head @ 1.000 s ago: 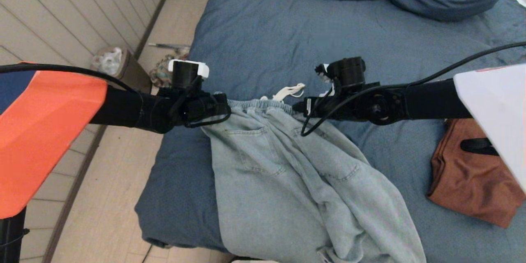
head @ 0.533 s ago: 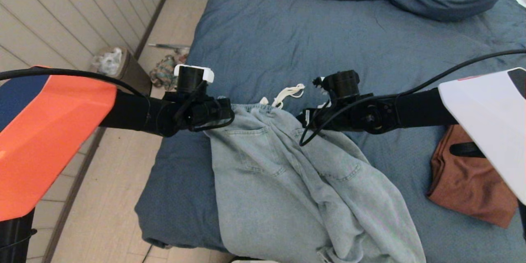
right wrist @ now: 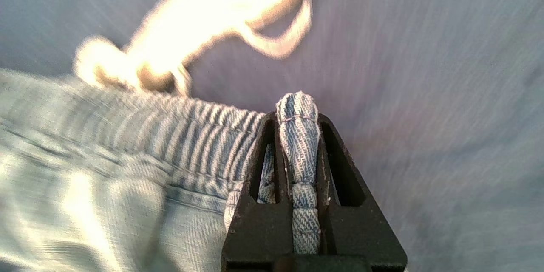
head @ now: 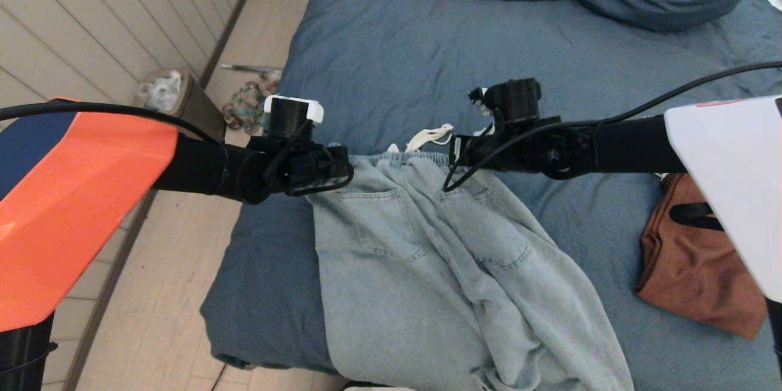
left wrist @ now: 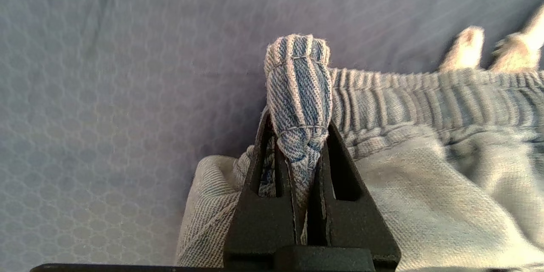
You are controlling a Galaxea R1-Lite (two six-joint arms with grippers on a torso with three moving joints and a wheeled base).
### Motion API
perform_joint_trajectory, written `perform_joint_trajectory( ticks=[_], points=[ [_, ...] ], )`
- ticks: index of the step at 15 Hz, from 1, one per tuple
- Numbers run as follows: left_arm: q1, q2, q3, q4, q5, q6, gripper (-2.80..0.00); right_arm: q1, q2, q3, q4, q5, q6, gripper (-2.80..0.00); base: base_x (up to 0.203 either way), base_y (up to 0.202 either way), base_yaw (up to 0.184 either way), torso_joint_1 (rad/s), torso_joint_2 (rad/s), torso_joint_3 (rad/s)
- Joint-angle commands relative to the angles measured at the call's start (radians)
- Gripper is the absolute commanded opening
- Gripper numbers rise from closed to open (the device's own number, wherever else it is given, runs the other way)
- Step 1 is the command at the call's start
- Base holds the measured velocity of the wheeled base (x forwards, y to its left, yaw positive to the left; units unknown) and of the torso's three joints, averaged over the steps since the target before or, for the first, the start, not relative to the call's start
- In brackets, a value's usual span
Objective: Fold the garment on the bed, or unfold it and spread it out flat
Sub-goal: Unford the blue shorts
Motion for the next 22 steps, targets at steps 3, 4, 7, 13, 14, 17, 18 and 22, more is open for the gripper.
perform_joint_trajectory(
  ticks=[3, 4, 7, 13, 14, 17, 18, 22],
  points=[
    [0.007, -0.056, -0.012, -0.004, 0.004, -0.001, -2.80, 0.000, -0.035, -0.058, -0.004, -0.063, -0.002, -2.80, 0.000, 0.000, 0.000, 0.000, 0.00, 0.000],
    [0.012, -0.067, -0.018, -0.004, 0.005, -0.001, -2.80, 0.000, -0.033, -0.066, -0.004, -0.064, -0.003, -2.80, 0.000, 0.000, 0.000, 0.000, 0.00, 0.000],
    [0.034, -0.079, -0.055, 0.003, 0.011, 0.000, -2.80, -0.014, -0.023, -0.089, -0.024, -0.065, -0.002, -2.80, 0.000, 0.000, 0.000, 0.000, 0.00, 0.000],
    [0.107, -0.064, -0.160, 0.046, 0.011, 0.002, -2.80, -0.023, 0.037, -0.188, -0.076, -0.067, -0.013, -2.80, 0.000, 0.000, 0.000, 0.000, 0.00, 0.000],
    [0.118, -0.058, -0.176, 0.052, 0.011, 0.002, -2.80, -0.020, 0.042, -0.190, -0.100, -0.068, -0.033, -2.80, 0.000, 0.000, 0.000, 0.000, 0.00, 0.000],
    [0.148, -0.045, -0.200, 0.057, 0.012, 0.007, -2.80, -0.012, 0.068, -0.188, -0.171, -0.080, -0.121, -2.80, 0.000, 0.000, 0.000, 0.000, 0.00, 0.000],
    [0.150, -0.042, -0.200, 0.056, 0.012, 0.012, -2.80, -0.011, 0.076, -0.189, -0.195, -0.092, -0.143, -2.80, 0.000, 0.000, 0.000, 0.000, 0.00, 0.000],
    [0.155, -0.007, -0.225, 0.052, 0.017, 0.052, -2.80, -0.014, 0.114, -0.191, -0.295, -0.107, -0.256, -2.80, 0.000, 0.000, 0.000, 0.000, 0.00, 0.000]
  ],
)
